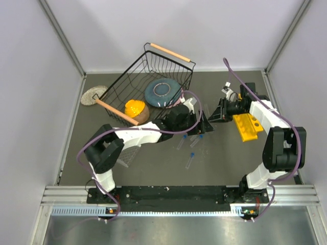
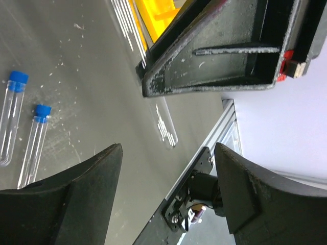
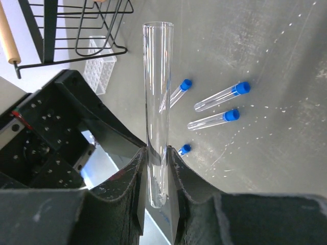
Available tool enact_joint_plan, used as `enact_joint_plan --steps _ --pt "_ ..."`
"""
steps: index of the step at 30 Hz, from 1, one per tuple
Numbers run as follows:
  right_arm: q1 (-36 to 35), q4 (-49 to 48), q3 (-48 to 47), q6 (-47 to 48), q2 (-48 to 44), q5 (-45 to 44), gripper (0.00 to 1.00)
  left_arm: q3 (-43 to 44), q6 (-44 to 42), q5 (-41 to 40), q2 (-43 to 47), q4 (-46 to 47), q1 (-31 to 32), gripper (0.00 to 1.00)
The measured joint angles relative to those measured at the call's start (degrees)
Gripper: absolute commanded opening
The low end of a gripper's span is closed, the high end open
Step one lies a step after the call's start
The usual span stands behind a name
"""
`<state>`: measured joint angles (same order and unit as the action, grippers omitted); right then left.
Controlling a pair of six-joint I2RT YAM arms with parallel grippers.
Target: Organize the chemistry lab equipment
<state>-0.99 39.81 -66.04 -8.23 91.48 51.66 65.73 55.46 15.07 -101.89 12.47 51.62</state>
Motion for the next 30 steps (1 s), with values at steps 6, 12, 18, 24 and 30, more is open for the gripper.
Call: enact_joint_plan --steps 6,12,18,24,30 --pt "0.00 -0.28 0.00 -1.90 0.00 1.66 0.19 4.59 0.74 -1.62 -4.00 -2.27 1.01 0.55" --pt "0.00 -1.77 0.42 -2.54 -0.04 2.19 0.20 7.67 1.03 -2.78 -6.64 -5.99 1.05 0.28" --pt "-0.50 -3.15 2.67 -2.43 -1.38 1.40 0.24 7.74 0.00 -2.71 -6.64 -6.93 1.31 0.10" --pt "-0.87 -2.95 3.06 -0.48 -4.33 0.24 0.52 4.66 -4.04 -2.29 -5.73 -3.91 1.29 0.08" --pt "-0.70 2.80 -1.77 4.85 -4.98 0.48 0.64 -4.66 -10.34 1.25 -2.29 0.00 0.94 0.08"
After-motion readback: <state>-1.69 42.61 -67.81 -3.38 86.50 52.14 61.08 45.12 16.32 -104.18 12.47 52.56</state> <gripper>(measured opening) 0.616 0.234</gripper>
